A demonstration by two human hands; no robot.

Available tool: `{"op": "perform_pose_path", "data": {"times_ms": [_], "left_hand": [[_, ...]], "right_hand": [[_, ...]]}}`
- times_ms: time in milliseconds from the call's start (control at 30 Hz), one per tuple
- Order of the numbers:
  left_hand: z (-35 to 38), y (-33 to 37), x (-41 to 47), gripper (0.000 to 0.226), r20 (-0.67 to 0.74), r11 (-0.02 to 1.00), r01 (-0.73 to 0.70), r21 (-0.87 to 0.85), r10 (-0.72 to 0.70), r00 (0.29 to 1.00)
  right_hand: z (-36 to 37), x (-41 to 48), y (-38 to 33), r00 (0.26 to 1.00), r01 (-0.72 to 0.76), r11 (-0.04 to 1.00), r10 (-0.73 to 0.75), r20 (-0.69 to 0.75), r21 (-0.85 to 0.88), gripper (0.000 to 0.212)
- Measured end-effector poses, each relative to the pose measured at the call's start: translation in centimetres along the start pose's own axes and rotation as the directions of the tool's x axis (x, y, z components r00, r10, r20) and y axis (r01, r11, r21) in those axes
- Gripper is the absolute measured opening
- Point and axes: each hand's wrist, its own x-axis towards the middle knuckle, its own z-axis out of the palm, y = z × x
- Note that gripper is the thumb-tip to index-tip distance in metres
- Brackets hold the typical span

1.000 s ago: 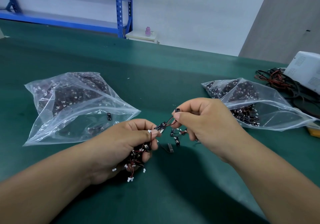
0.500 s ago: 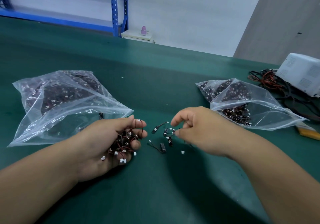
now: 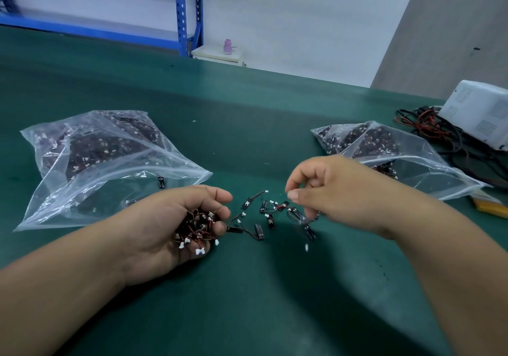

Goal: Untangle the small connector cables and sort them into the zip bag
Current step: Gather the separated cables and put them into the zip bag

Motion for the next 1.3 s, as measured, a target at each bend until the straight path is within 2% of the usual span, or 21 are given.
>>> {"op": "perform_pose_path", "data": {"times_ms": [133,200,300,367,467,567,733,800,933,1033,1167,1233,1300], "left_hand": [[-0.3,-0.3,0.6,0.048,0.004,1.000,-0.018,-0.012,0.018,1.000],[-0.2,-0.4,0.5,0.037,0.011,0.999,-0.046,-0.002,0.046,0.999],[0.0,-0.5,0.1,0.020,0.043,0.994,-0.087,0.064,0.085,0.995],[0.0,-0.8,-0.1,0.025,0.073,0.991,-0.102,0.091,0.095,0.993],[-0.1,-0.9,0.2,0.024,0.075,0.992,-0.101,0.071,0.096,0.993],[-0.5,-0.8,0.9,0.016,0.059,0.995,-0.090,0.038,0.087,0.994],[-1.3,-1.0,1.6,0.035,0.081,0.998,-0.060,0.024,0.058,0.995],[-1.5,-0.9,1.7,0.036,0.091,0.998,-0.057,0.015,0.055,0.994],[-1.5,-1.0,1.8,0.032,0.097,0.999,-0.052,0.011,0.051,0.994],[-1.5,-1.0,1.9,0.033,0.108,0.999,-0.047,0.010,0.046,0.993],[-1.6,-1.0,1.9,0.034,0.121,0.999,-0.045,0.003,0.044,0.992],[-1.6,-1.0,1.9,0.037,0.127,0.999,-0.045,0.000,0.045,0.991],[-1.7,-1.0,2.0,0.045,0.130,0.999,-0.048,-0.004,0.048,0.990]], "right_hand": [[0.0,0.5,0.1,0.988,-0.004,1.000,0.007,-0.156,0.019,0.011],[-0.1,0.6,0.3,0.985,-0.008,1.000,0.012,-0.173,0.023,0.011],[-0.1,0.6,0.8,0.990,-0.019,0.995,0.005,-0.138,-0.103,0.011],[-0.1,0.6,1.1,0.997,-0.055,0.959,0.039,-0.062,-0.280,0.010],[0.2,0.5,1.8,0.982,-0.148,0.873,0.186,0.037,-0.465,0.030],[0.5,0.6,2.2,0.975,-0.178,0.843,0.221,0.025,-0.507,0.043],[1.5,0.9,2.0,0.980,-0.184,0.863,0.201,-0.014,-0.471,0.046],[0.9,0.9,2.2,0.981,-0.178,0.894,0.196,0.002,-0.412,0.047],[-0.3,0.4,2.3,0.954,-0.181,0.873,0.268,0.137,-0.453,0.068],[0.8,0.7,2.7,0.956,-0.203,0.839,0.281,0.083,-0.504,0.078],[1.6,1.5,3.3,0.963,-0.235,0.882,0.267,0.021,-0.409,0.068],[1.4,1.7,3.5,0.959,-0.271,0.926,0.284,0.013,-0.262,0.057],[1.0,1.9,3.9,0.959,-0.283,0.957,0.281,-0.040,-0.067,0.037]]}}
